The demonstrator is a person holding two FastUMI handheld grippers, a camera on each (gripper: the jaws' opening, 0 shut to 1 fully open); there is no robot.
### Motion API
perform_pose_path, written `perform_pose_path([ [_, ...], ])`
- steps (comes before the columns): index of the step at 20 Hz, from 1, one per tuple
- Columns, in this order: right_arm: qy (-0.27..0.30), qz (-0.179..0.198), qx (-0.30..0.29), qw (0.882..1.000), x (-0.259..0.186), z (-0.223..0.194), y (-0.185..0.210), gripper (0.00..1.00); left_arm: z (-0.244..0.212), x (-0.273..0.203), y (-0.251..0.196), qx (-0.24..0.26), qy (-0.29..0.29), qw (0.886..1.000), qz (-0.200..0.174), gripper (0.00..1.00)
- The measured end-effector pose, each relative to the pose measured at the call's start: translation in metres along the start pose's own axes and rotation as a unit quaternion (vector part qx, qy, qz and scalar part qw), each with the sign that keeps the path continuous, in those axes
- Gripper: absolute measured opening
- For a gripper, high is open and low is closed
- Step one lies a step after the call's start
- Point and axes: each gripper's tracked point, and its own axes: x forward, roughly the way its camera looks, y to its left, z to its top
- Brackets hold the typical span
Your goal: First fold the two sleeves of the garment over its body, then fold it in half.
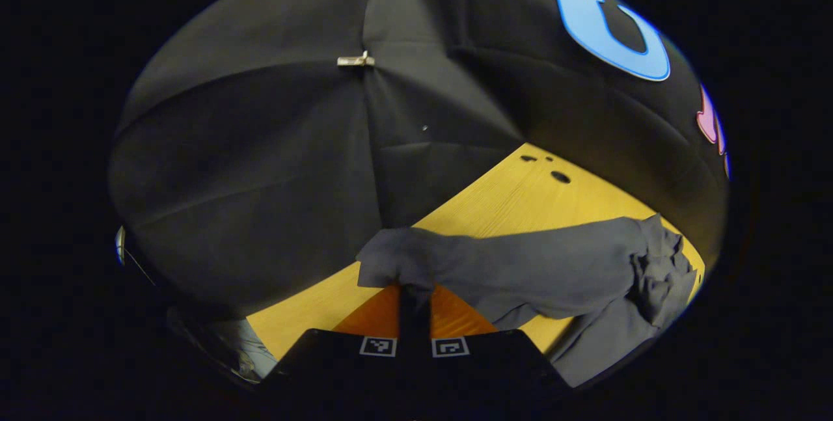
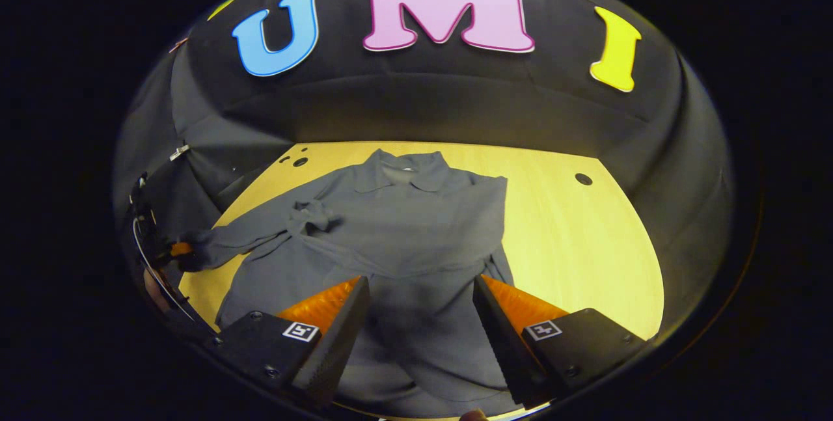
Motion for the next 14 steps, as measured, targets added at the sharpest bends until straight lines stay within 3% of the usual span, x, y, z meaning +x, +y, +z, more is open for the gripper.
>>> perform_pose_path([
  [6, 0.009, -0.02, 0.029, 0.999, -0.013, -0.022, -0.052, 0.99, 0.059, -0.035, -0.104, 0.024, -0.045, 0.995, -0.082, 0.08],
  [9, 0.01, -0.033, 0.045, 0.998, -0.02, -0.031, -0.075, 0.99, 0.074, -0.054, -0.177, 0.041, -0.061, 0.988, -0.134, 0.05],
  [14, 0.005, -0.054, 0.081, 0.995, -0.028, -0.04, -0.111, 0.99, 0.065, -0.087, -0.284, 0.067, -0.053, 0.972, -0.219, 0.05],
])
